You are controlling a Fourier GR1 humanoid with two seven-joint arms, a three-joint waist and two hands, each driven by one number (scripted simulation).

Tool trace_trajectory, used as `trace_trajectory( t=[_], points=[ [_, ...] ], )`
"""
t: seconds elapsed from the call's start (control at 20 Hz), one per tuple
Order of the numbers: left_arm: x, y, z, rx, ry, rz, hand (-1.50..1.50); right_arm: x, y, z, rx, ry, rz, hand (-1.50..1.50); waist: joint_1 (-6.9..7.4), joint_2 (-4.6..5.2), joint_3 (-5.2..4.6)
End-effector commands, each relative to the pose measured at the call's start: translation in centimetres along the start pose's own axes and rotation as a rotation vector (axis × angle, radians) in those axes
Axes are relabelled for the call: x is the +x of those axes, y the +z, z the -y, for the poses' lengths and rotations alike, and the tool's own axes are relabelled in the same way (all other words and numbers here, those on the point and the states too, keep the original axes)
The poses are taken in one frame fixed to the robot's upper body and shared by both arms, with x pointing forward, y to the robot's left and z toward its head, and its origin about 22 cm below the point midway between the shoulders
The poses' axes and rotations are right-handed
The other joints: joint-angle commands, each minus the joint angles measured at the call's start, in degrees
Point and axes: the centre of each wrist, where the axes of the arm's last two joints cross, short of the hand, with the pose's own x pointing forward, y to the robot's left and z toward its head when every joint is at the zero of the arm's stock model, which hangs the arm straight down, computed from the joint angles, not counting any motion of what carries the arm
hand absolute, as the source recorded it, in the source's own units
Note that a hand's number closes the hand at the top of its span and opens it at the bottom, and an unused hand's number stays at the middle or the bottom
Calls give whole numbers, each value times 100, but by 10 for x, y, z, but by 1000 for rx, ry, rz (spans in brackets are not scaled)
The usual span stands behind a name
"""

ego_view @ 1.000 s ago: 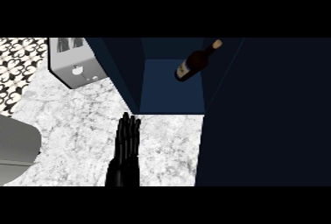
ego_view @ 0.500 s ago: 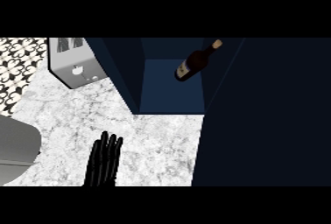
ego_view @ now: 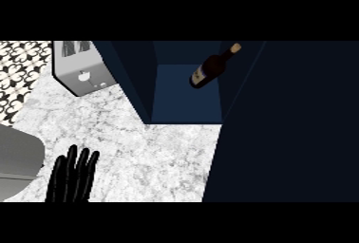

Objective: Pick up the wine, place it into the cabinet and close the cabinet

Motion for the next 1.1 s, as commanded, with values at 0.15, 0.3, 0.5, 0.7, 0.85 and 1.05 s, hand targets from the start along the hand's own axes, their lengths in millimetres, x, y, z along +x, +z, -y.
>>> trace_trajectory(
  t=[0.15, 0.3, 0.5, 0.7, 0.85, 1.05],
  points=[
    [20, -11, -43, 52, -2, 52, -150, 11, 19, -23, 166, -143, 6, 150, 22, -3, -6],
    [32, -12, -51, 56, -29, 49, -150, 18, 23, -33, 289, -41, 34, 150, 22, -14, -2],
    [36, -7, -72, 63, -18, 37, -150, 26, 25, -59, 324, -76, 49, 150, 0, -34, -8],
    [48, -7, -87, 77, -51, 25, -150, 37, 34, -68, 351, -96, 63, 150, -19, -39, -6],
    [50, -17, -101, 84, -52, 29, -150, 31, 20, -92, 367, -99, 72, 150, -44, -42, -11],
    [57, -11, -117, 58, -61, 30, -150, 24, 16, -107, 347, -135, 39, 150, 7, -49, -11]
  ],
)
